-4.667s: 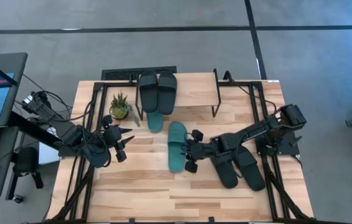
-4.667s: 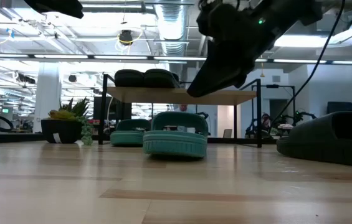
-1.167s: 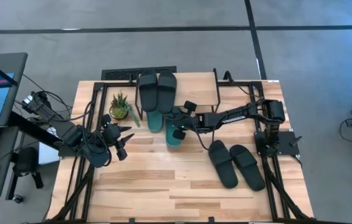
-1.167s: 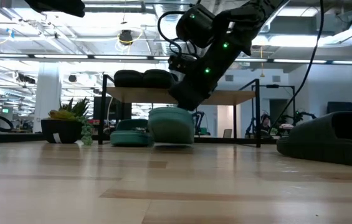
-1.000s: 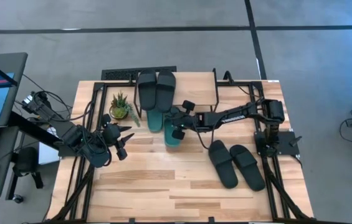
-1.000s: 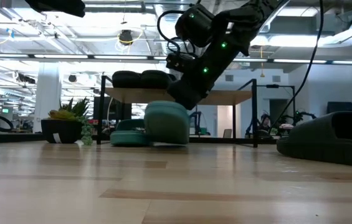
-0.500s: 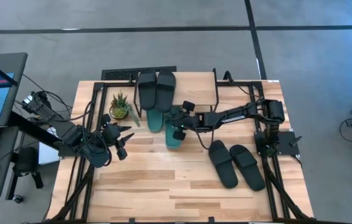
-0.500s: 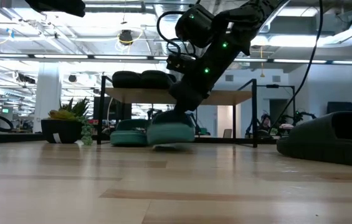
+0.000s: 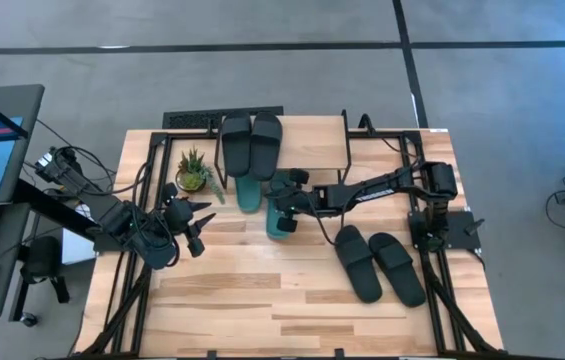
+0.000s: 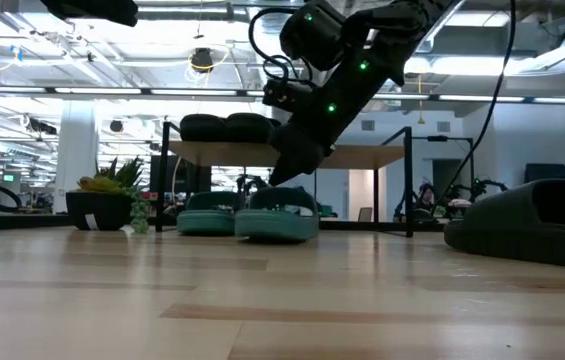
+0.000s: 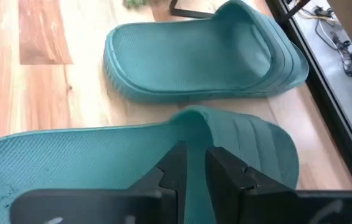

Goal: Pick and place slides into the shelf
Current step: Put the blue slide under the shelf

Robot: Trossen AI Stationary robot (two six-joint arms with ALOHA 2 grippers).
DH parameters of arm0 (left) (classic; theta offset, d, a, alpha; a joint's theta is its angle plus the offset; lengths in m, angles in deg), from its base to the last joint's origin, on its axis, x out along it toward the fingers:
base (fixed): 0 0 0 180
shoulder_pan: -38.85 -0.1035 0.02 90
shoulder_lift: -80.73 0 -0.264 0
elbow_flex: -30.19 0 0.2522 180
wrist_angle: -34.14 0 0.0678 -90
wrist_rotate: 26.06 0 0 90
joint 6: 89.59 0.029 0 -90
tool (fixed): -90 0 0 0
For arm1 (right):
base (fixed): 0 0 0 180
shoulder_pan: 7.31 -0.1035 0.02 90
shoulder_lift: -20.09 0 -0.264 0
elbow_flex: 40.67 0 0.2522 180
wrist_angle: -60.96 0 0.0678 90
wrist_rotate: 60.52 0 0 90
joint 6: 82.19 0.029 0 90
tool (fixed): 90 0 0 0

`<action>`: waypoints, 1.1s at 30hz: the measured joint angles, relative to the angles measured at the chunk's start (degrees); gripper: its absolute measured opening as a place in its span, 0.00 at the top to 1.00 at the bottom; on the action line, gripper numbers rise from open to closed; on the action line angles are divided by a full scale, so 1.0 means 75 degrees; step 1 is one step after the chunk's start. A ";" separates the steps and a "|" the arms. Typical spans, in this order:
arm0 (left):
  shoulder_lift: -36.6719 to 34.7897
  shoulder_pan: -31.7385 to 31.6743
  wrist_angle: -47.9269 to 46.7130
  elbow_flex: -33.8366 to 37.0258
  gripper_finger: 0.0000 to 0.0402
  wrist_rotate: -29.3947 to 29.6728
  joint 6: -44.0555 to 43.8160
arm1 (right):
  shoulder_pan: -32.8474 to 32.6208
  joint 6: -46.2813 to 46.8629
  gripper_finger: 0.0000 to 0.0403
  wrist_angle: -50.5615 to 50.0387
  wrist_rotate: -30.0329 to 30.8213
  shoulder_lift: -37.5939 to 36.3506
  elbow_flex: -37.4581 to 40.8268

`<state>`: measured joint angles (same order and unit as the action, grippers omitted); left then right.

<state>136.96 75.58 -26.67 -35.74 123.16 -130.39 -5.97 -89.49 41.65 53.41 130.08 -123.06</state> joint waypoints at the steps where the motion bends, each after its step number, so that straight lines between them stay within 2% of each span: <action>1: 0.0000 0.0000 0.0003 0.0000 0.69 -0.0008 0.0001 | -0.0024 0.0032 0.88 -0.0018 0.0007 0.0000 0.0000; 8: 0.0000 0.0000 0.0003 0.0000 0.69 -0.0160 0.0013 | -0.0242 0.0567 0.88 -0.0898 -0.0048 -0.0258 0.0003; 12: 0.0000 0.0000 0.0000 0.0000 0.69 -0.0130 0.0055 | -0.0563 0.0579 0.88 -0.1139 -0.0534 -0.0262 0.0003; 15: 0.0000 0.0000 0.0000 0.0000 0.69 -0.0114 0.0067 | -0.0935 0.0705 0.88 -0.1187 -0.0614 -0.0262 0.0003; 23: 0.0000 0.0000 0.0000 0.0000 0.69 0.0017 0.0140 | -0.1781 0.1173 0.88 -0.0541 -0.0618 -0.0262 0.0003; 26: 0.0000 0.0000 0.0000 0.0000 0.69 0.0080 0.0143 | -0.2001 0.1127 0.88 -0.0107 -0.0926 -0.0255 0.0003; 33: 0.0003 0.0000 0.0012 0.0000 0.69 0.0082 0.0140 | -0.1969 0.1482 0.88 0.0116 -0.1212 0.0148 0.0010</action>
<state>136.98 75.58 -26.58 -35.74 123.77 -129.34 -20.73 -78.37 42.52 44.32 131.19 -122.98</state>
